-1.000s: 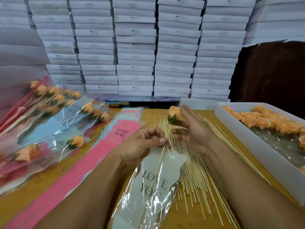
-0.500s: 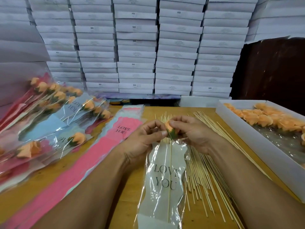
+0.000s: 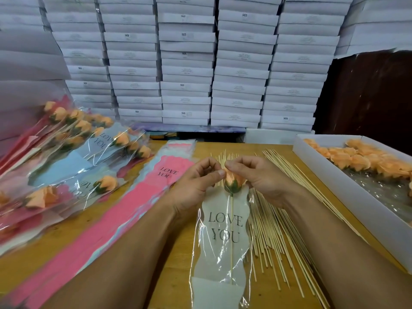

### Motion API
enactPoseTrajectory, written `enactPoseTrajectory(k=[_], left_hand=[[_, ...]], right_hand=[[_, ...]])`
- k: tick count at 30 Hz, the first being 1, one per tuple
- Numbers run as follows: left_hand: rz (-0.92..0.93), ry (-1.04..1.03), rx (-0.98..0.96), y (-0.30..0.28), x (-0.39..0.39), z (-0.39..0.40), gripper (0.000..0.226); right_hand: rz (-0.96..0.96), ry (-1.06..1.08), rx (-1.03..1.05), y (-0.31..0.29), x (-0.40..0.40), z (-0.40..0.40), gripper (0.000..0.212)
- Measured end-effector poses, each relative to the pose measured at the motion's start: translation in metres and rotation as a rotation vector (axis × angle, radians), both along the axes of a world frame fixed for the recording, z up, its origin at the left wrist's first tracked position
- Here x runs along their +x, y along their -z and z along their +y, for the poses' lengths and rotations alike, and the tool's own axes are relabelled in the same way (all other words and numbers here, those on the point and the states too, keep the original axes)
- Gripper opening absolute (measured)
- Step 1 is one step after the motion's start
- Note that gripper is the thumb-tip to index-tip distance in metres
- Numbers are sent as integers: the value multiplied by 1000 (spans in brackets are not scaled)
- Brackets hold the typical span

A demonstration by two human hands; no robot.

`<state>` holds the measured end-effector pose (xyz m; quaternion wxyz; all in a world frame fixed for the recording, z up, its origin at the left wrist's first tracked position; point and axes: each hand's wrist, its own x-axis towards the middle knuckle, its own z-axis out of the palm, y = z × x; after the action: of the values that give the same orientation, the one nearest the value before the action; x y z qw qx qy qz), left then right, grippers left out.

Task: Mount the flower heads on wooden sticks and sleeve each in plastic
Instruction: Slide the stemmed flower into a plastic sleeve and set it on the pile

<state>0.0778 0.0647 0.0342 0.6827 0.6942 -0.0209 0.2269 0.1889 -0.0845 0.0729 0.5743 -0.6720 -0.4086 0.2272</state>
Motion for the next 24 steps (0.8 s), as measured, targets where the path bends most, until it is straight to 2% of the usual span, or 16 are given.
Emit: enactPoseTrajectory(k=[2, 6, 9, 12, 14, 17, 19, 21, 24], left_hand=[[-16, -40, 79, -1, 0, -2, 12], [-7, -82, 187, -5, 2, -3, 34], [12, -83, 168, -5, 3, -3, 44], [39, -89, 138, -9, 1, -5, 43], [38, -91, 108, -10, 2, -6, 42], [18, -42, 19, -11, 2, -10, 39], [27, -88, 61, -14, 1, -14, 38], [45, -113, 73, -15, 0, -16, 39], [87, -84, -65, -15, -2, -19, 39]], right_hand=[[-4, -19, 0, -1, -1, -1, 47], [-67, -68, 7, -2, -2, -3, 56], [-123, -91, -20, -2, -2, -5, 49], [-175, -115, -79, 1, -3, -4, 60], [-151, -145, -95, 2, -3, -3, 59], [-72, -206, -91, 3, -2, -2, 40], [-1, -262, -99, 4, 0, -3, 32], [57, -300, -116, 5, 3, -4, 31], [120, -319, -103, 4, 8, -6, 32]])
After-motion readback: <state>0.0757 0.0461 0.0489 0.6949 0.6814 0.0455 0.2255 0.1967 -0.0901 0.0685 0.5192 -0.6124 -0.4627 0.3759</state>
